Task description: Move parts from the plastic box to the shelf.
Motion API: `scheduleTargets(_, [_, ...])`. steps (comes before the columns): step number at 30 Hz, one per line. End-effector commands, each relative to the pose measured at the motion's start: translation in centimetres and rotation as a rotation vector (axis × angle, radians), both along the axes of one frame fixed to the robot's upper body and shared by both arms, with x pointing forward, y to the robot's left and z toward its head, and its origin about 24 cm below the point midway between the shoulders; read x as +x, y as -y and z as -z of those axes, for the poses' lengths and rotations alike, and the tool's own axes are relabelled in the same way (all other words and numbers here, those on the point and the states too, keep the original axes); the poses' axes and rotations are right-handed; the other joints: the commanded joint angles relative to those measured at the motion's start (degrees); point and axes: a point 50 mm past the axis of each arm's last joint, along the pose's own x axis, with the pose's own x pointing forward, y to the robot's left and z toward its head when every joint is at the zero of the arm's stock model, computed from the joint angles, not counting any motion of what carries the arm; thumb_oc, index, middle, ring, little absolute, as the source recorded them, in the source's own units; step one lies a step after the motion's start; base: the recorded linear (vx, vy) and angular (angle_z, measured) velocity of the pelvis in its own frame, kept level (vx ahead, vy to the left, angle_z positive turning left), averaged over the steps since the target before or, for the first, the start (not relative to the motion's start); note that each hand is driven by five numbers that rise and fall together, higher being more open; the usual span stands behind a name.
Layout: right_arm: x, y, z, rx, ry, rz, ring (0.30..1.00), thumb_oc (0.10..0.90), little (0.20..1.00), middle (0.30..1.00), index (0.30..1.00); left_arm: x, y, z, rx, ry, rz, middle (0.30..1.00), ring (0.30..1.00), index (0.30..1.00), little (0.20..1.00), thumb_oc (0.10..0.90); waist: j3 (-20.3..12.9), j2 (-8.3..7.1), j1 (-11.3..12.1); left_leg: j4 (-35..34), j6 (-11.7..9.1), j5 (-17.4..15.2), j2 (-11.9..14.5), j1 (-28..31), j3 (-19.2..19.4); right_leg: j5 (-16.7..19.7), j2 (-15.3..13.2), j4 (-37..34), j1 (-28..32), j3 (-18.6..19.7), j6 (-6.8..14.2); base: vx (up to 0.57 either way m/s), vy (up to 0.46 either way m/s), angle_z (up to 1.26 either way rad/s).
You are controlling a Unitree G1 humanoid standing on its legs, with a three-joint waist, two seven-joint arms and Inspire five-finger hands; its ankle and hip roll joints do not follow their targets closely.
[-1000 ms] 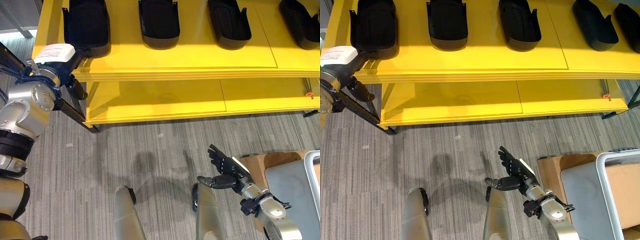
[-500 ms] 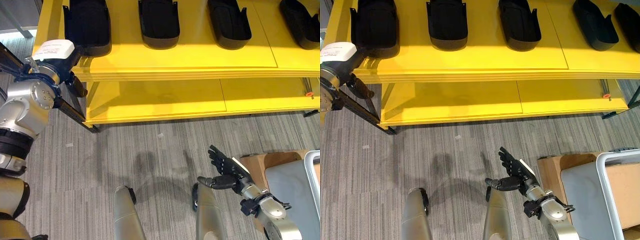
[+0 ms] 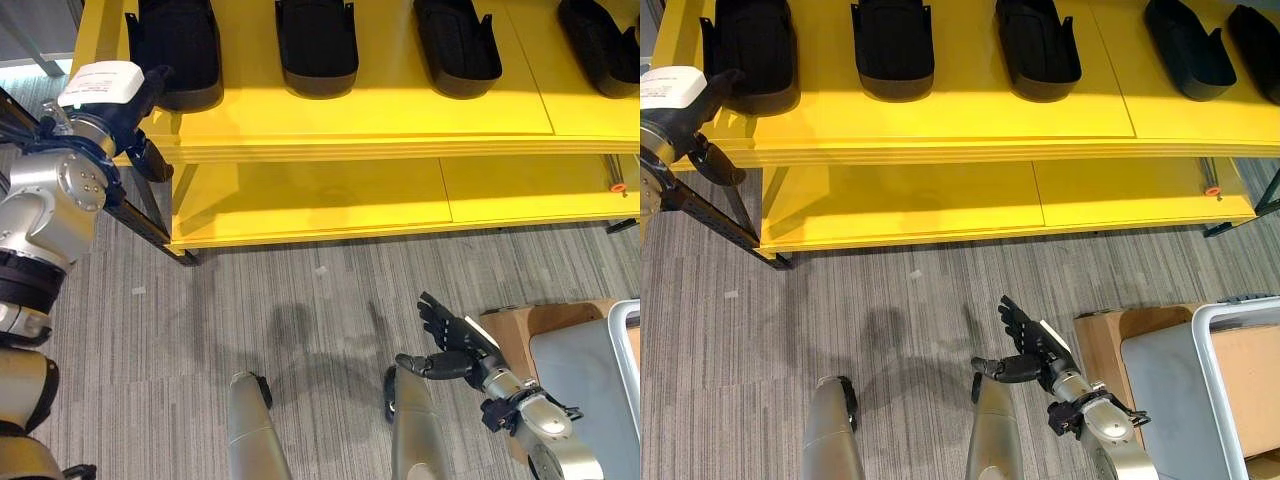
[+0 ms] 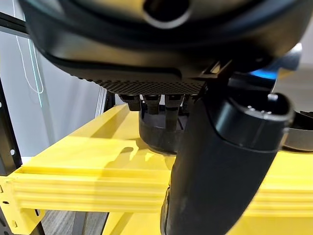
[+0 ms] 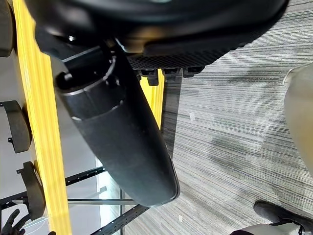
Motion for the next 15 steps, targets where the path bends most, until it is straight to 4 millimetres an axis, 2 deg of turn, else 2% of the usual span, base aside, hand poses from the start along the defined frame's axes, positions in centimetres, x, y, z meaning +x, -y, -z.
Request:
scheduleTargets(1, [0.3,1.0,-2.6,-0.002,0.137,-0.024,1.000,0.900,1.000,1.000,1.000,-1.8,0.7,-8.0,0.043,0.323,0.015,1.000,1.000,1.000,1.000,0.900,-5.0,2.36,-0.3,-1.3,4.5,-1.3,-1.3,1.0,-0.5,0.2,0.5,-2.5,3.5,0.2,-4.7,0.00,0.000,0.00])
scheduleTargets(8, [0.3,1.1,-2.7,-0.007,0.140,-0.024,1.000,0.900,1.000,1.000,1.000,-1.9,1.0,-8.5,0.043,0.339,0.028,1.000,1.000,1.000,1.000,0.900,-4.8,2.38,-0.2,-0.9,4.6,-1.4,-1.4,0.5,-0.4,0.2,0.4,-2.3,3.1,0.2,-4.6,0.00,0.000,0.00])
scheduleTargets(15, [0.4,1.2,-2.8,-0.020,0.140,-0.034,1.000,0.900,1.000,1.000,1.000,-2.8,1.8,-10.3,0.103,0.388,0.050,1.000,1.000,1.000,1.000,0.900,-5.0,2.86,0.1,-0.9,4.4,-1.3,-1.5,0.9,-0.7,-0.2,0.5,-2.0,3.6,0.0,-4.7,0.00,0.000,0.00])
